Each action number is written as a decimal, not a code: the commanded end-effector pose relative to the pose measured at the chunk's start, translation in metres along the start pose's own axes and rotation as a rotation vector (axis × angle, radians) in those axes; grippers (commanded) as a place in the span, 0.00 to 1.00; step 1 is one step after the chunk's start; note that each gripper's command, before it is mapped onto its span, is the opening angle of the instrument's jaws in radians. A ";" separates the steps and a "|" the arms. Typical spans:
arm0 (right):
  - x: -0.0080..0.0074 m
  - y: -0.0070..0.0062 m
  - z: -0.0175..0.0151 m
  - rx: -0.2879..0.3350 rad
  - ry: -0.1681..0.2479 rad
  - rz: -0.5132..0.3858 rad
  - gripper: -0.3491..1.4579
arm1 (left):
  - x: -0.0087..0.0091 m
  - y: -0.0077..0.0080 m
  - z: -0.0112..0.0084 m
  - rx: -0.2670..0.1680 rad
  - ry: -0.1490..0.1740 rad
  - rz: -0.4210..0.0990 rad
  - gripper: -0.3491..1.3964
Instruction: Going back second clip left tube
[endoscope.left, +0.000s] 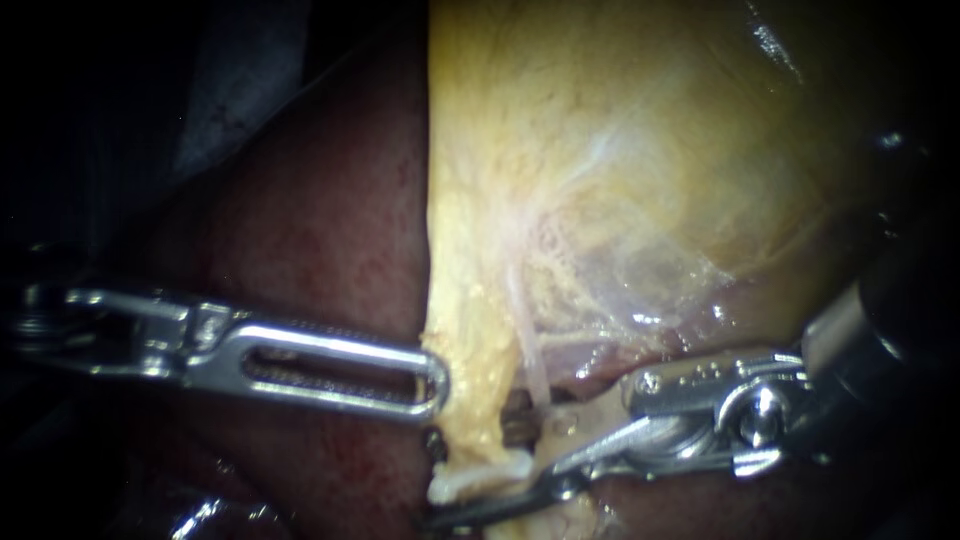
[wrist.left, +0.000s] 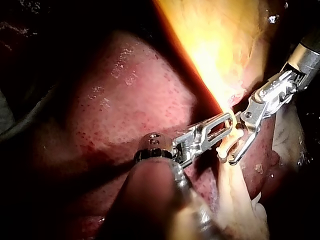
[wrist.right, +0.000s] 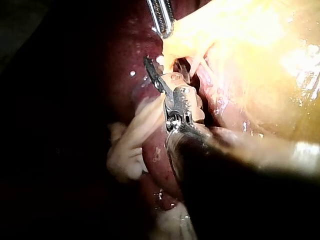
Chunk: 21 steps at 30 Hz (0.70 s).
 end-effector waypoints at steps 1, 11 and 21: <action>0.0001 -0.0001 -0.0006 -0.003 0.003 0.001 0.46 | 0.0000 0.0000 0.0000 -0.002 -0.002 0.000 0.00; 0.0013 -0.0010 -0.0081 -0.042 0.046 -0.004 0.46 | -0.0004 0.0010 -0.0003 -0.004 -0.004 0.001 0.00; 0.0022 -0.0015 -0.0176 -0.090 0.105 -0.021 0.46 | -0.0003 0.0012 -0.0001 -0.006 -0.005 0.002 0.00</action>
